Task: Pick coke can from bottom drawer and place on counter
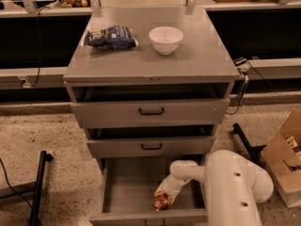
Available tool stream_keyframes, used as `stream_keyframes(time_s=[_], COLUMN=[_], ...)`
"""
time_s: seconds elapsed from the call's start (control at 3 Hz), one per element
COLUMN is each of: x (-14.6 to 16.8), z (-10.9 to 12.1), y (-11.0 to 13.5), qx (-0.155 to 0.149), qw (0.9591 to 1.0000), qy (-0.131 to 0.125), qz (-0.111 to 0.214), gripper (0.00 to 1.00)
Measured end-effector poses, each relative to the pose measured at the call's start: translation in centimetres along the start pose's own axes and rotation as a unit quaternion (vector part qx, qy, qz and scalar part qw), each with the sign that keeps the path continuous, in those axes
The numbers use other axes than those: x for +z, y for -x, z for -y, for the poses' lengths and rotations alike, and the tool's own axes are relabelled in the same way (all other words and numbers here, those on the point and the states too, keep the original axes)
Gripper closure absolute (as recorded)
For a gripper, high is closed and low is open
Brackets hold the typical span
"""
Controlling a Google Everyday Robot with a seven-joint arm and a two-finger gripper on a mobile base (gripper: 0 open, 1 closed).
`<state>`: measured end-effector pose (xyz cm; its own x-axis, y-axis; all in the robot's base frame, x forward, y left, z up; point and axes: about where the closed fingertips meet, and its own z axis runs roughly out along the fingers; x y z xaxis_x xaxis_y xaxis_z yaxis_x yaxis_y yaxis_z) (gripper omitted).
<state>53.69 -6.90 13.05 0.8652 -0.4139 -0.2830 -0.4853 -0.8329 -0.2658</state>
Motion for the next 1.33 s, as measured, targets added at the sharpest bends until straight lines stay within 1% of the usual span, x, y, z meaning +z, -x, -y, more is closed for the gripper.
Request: stream_keyframes(time_s=[0.33, 0.67, 1.0, 1.33], x=[-3.5, -10.1, -16.4, -22.6], z=[1.6, 2.7, 2.4, 2.3], y=[1.1, 2.9, 5.3, 7.2], qx=[-0.017, -0.050, -0.079, -0.110], qw=[0.9960, 0.9813, 0.9670, 0.9616], qy=[-0.088, -0.186, -0.239, -0.245], qz=[0.009, -0.011, -0.041, -0.058], gripper=[0.87, 1.00, 1.00, 1.00])
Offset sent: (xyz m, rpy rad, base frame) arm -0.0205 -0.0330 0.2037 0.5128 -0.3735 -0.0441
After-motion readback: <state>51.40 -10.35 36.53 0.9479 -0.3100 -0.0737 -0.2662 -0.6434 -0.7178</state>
